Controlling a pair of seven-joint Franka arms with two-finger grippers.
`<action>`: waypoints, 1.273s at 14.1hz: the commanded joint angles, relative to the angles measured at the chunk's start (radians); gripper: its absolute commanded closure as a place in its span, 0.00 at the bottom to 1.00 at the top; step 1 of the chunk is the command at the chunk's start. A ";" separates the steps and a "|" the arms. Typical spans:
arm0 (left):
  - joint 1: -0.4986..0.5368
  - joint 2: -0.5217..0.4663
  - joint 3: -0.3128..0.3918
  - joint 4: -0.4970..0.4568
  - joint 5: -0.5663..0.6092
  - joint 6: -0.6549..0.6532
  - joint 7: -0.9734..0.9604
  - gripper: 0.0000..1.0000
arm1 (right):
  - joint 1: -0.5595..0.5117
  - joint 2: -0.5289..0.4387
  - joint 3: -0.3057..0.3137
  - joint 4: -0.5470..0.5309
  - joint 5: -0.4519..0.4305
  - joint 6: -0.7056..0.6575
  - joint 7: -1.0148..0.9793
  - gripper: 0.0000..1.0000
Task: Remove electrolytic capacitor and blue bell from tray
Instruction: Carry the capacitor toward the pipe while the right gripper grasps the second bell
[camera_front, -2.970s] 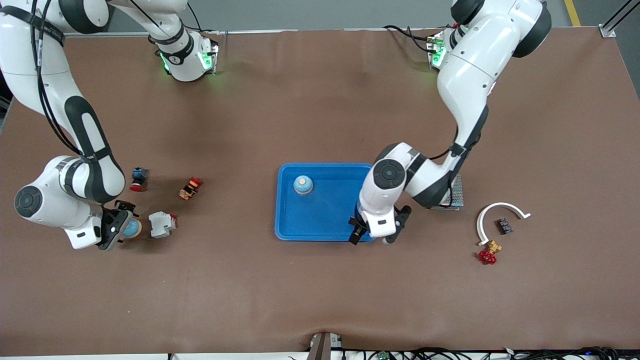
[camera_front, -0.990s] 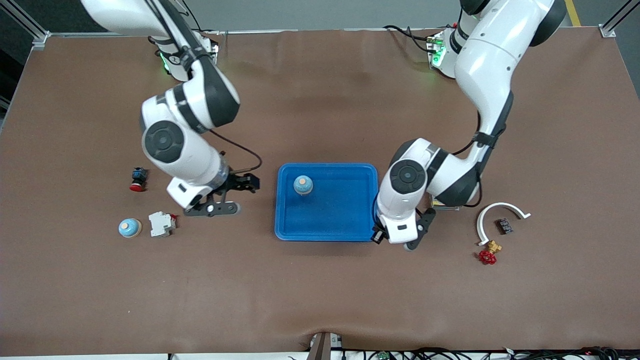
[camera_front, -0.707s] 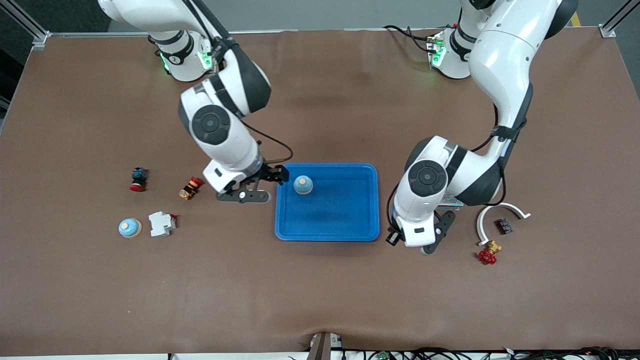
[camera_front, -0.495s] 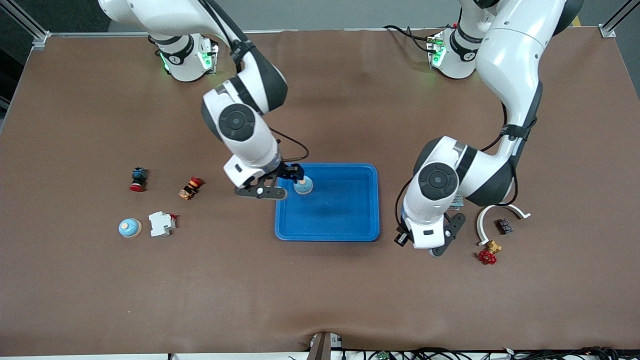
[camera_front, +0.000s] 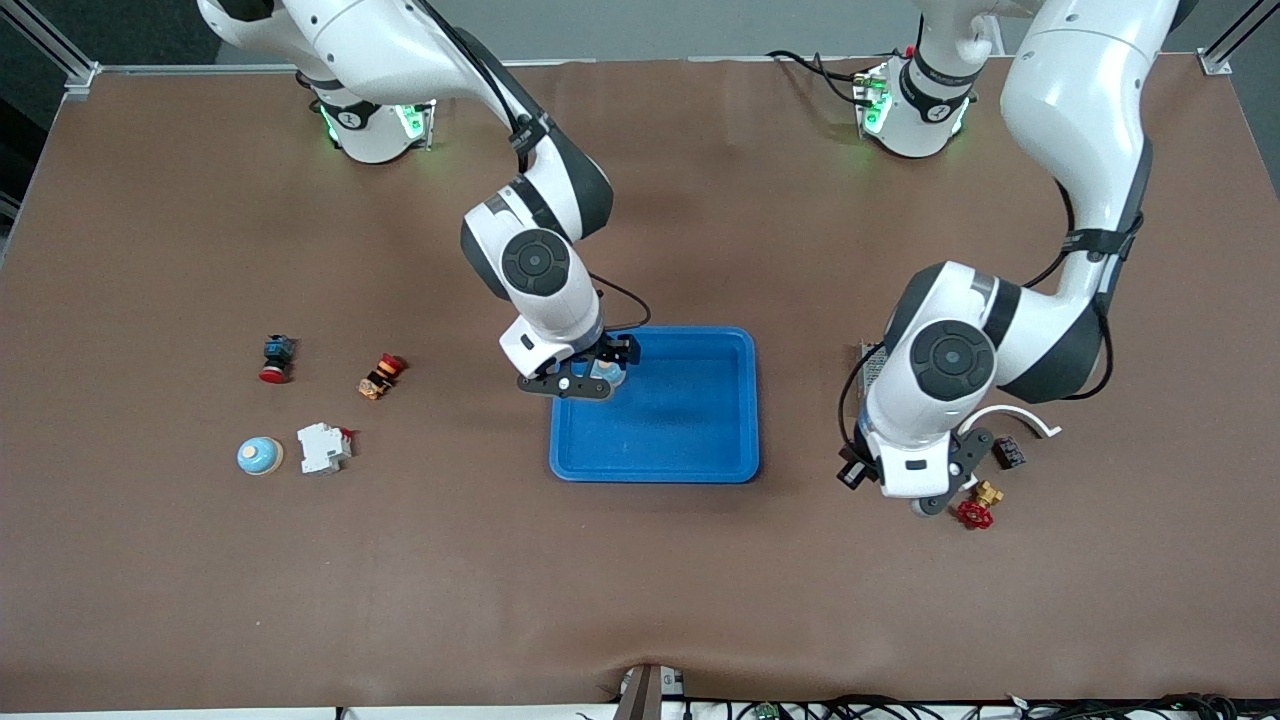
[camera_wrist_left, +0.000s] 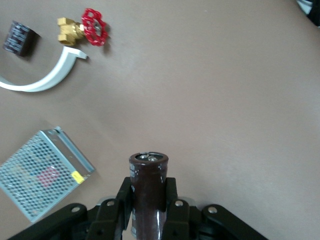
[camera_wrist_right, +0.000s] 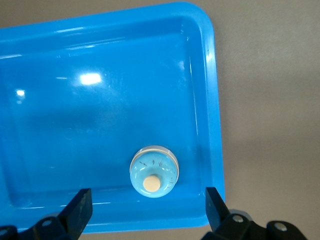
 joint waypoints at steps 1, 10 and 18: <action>0.046 -0.079 -0.025 -0.092 -0.018 -0.019 0.049 1.00 | 0.016 0.022 -0.014 0.003 -0.003 0.015 0.014 0.00; 0.267 -0.143 -0.211 -0.331 -0.015 -0.031 0.125 1.00 | 0.070 0.092 -0.016 -0.009 -0.003 0.078 0.012 0.00; 0.382 -0.232 -0.209 -0.499 -0.001 -0.033 0.316 1.00 | 0.070 0.134 -0.016 -0.009 -0.026 0.099 0.012 0.00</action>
